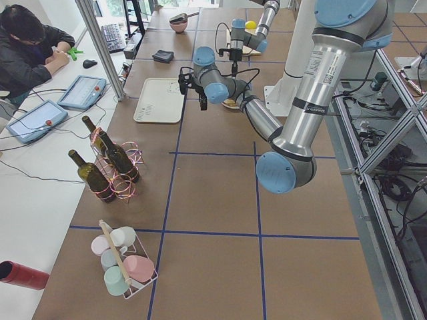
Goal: Make sandwich and place on tray
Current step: 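Lower the bread slice onto the egg toast and open the right gripper, then withdraw the right gripper while the left gripper moves to the plate rim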
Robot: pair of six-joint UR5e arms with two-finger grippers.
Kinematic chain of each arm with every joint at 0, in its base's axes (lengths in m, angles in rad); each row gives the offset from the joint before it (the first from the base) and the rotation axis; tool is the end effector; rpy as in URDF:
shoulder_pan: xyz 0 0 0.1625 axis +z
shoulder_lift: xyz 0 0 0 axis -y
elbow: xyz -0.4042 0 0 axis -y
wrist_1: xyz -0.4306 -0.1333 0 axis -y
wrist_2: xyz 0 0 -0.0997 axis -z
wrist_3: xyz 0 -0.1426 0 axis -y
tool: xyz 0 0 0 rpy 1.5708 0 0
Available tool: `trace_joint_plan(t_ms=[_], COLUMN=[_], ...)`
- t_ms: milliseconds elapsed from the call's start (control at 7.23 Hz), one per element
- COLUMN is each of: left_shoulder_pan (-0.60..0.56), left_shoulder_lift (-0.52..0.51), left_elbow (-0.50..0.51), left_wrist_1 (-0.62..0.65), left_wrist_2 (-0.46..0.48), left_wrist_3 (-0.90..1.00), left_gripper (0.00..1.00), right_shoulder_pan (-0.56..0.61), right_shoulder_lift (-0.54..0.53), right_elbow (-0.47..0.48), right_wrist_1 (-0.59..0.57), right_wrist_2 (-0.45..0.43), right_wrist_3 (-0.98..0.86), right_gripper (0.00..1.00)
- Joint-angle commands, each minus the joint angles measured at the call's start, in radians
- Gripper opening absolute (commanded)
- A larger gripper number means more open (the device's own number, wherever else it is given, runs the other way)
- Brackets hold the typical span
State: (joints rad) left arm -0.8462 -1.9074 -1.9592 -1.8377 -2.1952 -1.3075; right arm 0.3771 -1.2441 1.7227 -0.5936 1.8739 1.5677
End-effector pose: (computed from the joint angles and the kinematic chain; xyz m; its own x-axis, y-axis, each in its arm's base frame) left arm 0.3651 -0.4877 0.2383 0.4238 -0.1602 -0.8915 0.1790 0.9796 -0.0910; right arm -0.5789 -0.3269 0.2636 0.1069 0.0392 0.9935 -0.0754 0.9967 -0.0312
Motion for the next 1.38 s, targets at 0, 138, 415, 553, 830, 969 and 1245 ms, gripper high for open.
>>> trace_joint_plan(t_ms=[0,138,415,553,830,969,1245], left_shoulder_pan=[-0.001,0.001,0.002,0.004,0.027,0.086,0.247], left_shoulder_lift=[0.001,-0.001,-0.001,-0.002,-0.01,-0.015,-0.041], left_elbow=[0.002,0.003,0.009,0.011,0.016,0.014,0.011], left_wrist_1=[0.0,0.0,-0.002,-0.002,-0.011,-0.012,-0.009], left_wrist_2=[0.0,0.0,0.0,0.0,0.003,0.014,0.173], left_wrist_3=[0.001,0.001,0.001,-0.003,-0.03,-0.062,-0.166], left_gripper=[1.0,1.0,1.0,1.0,1.0,1.0,1.0], right_shoulder_pan=[-0.003,-0.001,0.003,0.015,0.093,0.2,0.285], right_shoulder_lift=[0.005,0.002,0.0,0.0,-0.003,-0.006,-0.012], right_elbow=[-0.014,-0.014,-0.02,-0.018,-0.008,0.038,0.122], right_wrist_1=[0.0,0.003,0.008,0.008,-0.021,-0.134,-0.39], right_wrist_2=[-0.004,-0.004,-0.004,0.002,0.074,0.191,0.258], right_wrist_3=[0.0,-0.002,-0.011,-0.003,-0.002,-0.002,-0.029], right_gripper=[0.06,0.46,0.99,0.99,0.99,0.99,1.0])
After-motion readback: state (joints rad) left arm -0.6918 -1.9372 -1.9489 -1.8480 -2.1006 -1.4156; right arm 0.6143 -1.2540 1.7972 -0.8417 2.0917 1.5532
